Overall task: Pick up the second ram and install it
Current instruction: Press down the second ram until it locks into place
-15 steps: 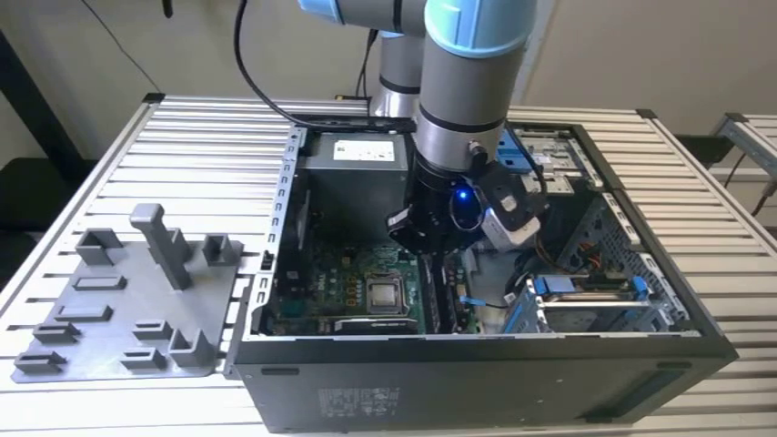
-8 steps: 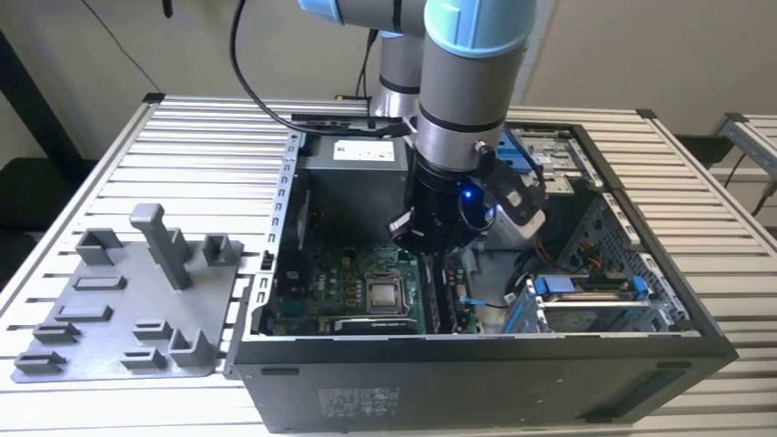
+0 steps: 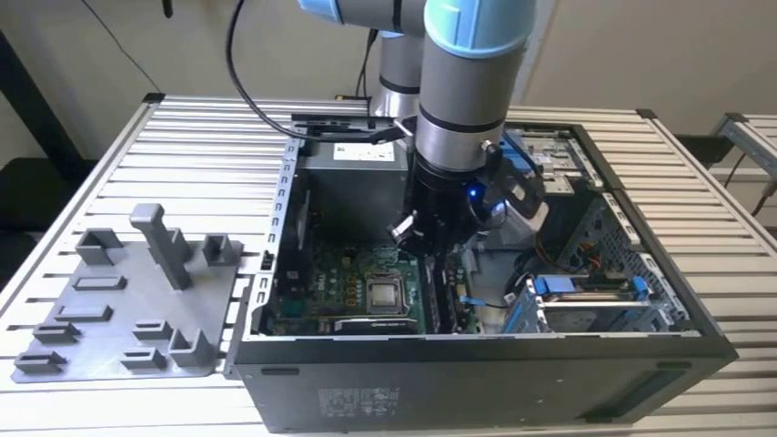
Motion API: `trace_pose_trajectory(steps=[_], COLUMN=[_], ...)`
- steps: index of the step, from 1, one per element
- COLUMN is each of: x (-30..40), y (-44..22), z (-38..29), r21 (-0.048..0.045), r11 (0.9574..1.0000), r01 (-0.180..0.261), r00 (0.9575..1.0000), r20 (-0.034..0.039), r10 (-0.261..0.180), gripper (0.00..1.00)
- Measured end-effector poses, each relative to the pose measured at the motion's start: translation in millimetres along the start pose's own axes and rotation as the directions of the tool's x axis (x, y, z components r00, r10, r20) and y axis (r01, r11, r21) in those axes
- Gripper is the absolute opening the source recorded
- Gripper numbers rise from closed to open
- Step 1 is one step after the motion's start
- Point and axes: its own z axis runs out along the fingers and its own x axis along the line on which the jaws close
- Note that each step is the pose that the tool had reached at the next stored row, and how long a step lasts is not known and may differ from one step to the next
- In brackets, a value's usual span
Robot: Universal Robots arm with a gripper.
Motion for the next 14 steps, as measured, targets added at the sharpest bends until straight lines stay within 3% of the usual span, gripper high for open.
trace_pose_trajectory(steps=[4, 7, 11, 14], x=[0.0, 0.0, 0.0, 0.0], y=[0.0, 0.0, 0.0, 0.0], z=[0.0, 0.0, 0.0, 0.0], r21=[-0.0027, -0.0047, -0.007, -0.0087], r11=[0.9974, 0.9919, 0.9803, 0.9683], r01=[0.072, 0.127, 0.198, 0.25], r00=[0.9974, 0.9919, 0.9803, 0.9683], r20=[0.0016, 0.0032, 0.0051, 0.0068], r10=[-0.072, -0.127, -0.198, -0.25], gripper=[0.11, 0.11, 0.11, 0.11])
